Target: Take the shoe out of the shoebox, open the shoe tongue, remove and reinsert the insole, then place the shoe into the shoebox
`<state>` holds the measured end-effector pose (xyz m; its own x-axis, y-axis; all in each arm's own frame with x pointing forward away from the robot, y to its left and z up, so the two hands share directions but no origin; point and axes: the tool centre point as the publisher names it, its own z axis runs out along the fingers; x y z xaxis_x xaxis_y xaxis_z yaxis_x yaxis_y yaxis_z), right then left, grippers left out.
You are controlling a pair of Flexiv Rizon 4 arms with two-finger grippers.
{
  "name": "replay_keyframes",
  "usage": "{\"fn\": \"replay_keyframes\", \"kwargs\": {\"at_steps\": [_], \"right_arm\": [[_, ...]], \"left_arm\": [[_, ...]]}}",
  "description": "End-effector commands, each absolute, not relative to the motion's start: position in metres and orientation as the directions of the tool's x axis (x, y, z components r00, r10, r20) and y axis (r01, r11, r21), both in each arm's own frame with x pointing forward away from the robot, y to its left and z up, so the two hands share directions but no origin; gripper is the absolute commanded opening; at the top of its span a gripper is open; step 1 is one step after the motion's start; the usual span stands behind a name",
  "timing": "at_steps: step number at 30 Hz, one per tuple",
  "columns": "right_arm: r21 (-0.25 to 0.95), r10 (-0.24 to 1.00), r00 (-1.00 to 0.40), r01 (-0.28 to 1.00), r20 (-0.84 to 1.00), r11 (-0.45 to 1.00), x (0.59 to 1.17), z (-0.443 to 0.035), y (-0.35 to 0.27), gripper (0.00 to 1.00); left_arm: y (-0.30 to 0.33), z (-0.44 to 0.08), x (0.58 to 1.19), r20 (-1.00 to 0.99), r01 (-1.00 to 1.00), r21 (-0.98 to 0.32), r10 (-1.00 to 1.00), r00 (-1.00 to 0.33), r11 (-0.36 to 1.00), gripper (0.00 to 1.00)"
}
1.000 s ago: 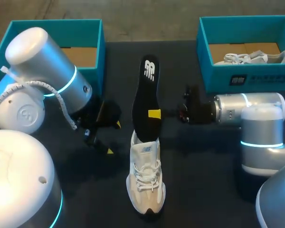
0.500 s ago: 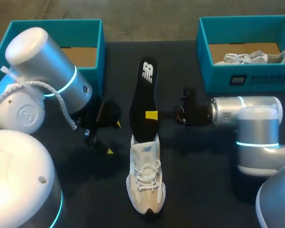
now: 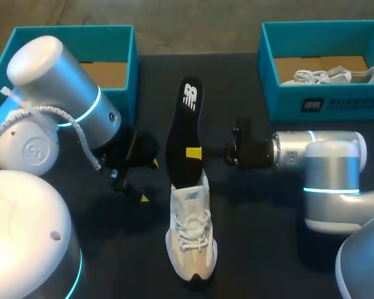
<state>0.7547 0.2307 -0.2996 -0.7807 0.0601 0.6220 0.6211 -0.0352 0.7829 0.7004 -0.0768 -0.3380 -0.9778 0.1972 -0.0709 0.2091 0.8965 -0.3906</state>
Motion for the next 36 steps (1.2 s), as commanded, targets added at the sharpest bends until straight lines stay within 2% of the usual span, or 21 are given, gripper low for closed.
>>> {"fn": "replay_keyframes", "kwargs": {"at_steps": [1,19,36], "right_arm": [[0.783,0.076,-0.779,0.621,0.622,-0.041,0.749,-0.298,0.233,0.00],[0.786,0.122,-0.777,0.616,0.618,-0.059,0.745,-0.295,0.224,0.00],[0.763,0.153,-0.752,0.646,0.641,-0.017,0.745,-0.300,0.219,0.00]], "left_arm": [[-0.077,-0.338,0.700,-0.072,0.209,-0.387,0.196,-0.978,0.898,1.00],[-0.077,-0.338,0.700,-0.072,0.209,-0.387,0.196,-0.978,0.898,1.00],[-0.077,-0.338,0.700,-0.072,0.209,-0.387,0.196,-0.978,0.898,1.00]]}}
